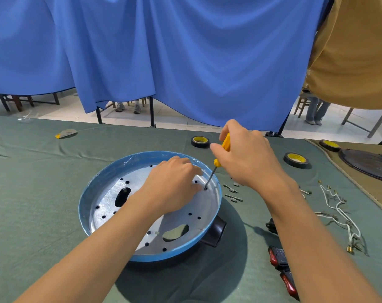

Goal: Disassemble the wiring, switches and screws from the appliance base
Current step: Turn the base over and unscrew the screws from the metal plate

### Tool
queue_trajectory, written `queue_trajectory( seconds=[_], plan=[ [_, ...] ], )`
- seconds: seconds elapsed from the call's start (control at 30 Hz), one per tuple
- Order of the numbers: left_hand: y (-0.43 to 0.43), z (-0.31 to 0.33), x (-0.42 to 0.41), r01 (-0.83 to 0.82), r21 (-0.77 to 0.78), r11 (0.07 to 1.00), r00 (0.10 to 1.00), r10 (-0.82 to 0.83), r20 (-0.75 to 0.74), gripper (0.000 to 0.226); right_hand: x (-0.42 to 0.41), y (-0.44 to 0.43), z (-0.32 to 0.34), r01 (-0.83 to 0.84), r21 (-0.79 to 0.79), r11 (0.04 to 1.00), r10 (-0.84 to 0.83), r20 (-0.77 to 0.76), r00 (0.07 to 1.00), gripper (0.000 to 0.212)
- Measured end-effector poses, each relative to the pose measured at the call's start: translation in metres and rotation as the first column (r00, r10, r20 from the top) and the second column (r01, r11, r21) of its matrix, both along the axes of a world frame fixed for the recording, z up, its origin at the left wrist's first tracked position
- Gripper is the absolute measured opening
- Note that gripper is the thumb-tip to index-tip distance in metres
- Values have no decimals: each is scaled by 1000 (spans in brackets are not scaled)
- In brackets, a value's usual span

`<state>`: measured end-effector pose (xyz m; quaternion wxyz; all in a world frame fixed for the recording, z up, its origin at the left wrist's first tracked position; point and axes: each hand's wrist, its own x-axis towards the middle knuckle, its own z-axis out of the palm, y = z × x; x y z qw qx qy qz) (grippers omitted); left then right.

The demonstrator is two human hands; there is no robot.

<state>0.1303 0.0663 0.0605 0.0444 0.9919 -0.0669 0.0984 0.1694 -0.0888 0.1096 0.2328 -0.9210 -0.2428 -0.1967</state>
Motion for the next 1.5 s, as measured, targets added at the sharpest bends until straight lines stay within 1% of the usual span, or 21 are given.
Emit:
queue_trajectory(
  seconds=[0.1,0.17,0.27,0.33,0.4,0.47,0.5,0.57,0.6,0.63,0.7,0.73,0.8,0.9,0.93,1.0,1.1,1.2,1.3,1.4,1.5],
  plan=[
    [-2,-2,1,6,-98,995,999,-10,-40,30,1,1,2,-56,6,998,57,-51,997,18],
    [-2,-5,1,8,-78,997,998,-13,-65,23,0,3,1,-47,-12,999,46,-44,998,19],
    [0,-6,1,10,-54,999,998,-13,-58,22,2,8,3,15,-57,998,-15,2,1000,35],
    [1,-6,2,16,-36,999,998,-18,-63,23,7,12,9,-16,-127,992,14,-14,1000,28],
    [2,-6,4,16,-17,1000,997,-17,-78,25,12,13,17,-81,-187,979,64,-100,993,15],
    [2,-5,5,18,-8,1000,996,-19,-84,28,16,13,25,-115,-225,968,79,-164,983,16],
    [2,-6,6,19,-8,1000,996,-19,-86,29,18,13,27,-107,-248,963,70,-153,986,20],
    [3,-5,7,23,-16,1000,996,-24,-89,31,21,16,30,-56,-293,954,31,-88,996,41],
    [3,-5,7,28,-18,999,995,-29,-95,32,21,17,32,-47,-304,952,26,-73,997,47],
    [3,-4,8,32,-19,999,994,-34,-102,31,22,19,33,-64,-311,948,41,-81,996,45],
    [4,-2,9,43,-22,999,992,-45,-114,25,22,21,37,-124,-333,935,84,-132,988,25],
    [4,-1,9,47,-24,999,991,-50,-121,24,21,22,39,-148,-348,926,99,-155,983,20],
    [5,2,11,48,-19,999,988,-50,-143,28,19,23,42,-172,-368,914,107,-190,976,24],
    [5,3,14,35,34,999,986,-29,-164,32,16,26,42,-114,-405,907,63,-138,988,34],
    [5,3,15,30,53,998,987,-21,-161,31,16,26,42,-114,-407,906,66,-130,989,33],
    [4,3,17,21,74,997,988,-10,-153,30,17,26,44,-163,-403,901,99,-176,979,24],
    [2,3,18,10,95,995,989,4,-148,30,16,25,48,-200,-426,882,104,-239,965,29],
    [2,5,19,5,83,997,989,8,-148,29,16,24,46,-127,-421,898,56,-177,983,37],
    [3,5,17,-1,44,999,987,8,-161,27,18,22,47,-124,-437,891,53,-171,984,25],
    [4,7,17,-6,34,999,984,12,-179,28,17,22,49,-131,-471,872,42,-195,980,23],
    [4,9,17,-10,21,1000,982,14,-187,27,15,23,44,-73,-460,885,22,-115,993,32]
  ],
)
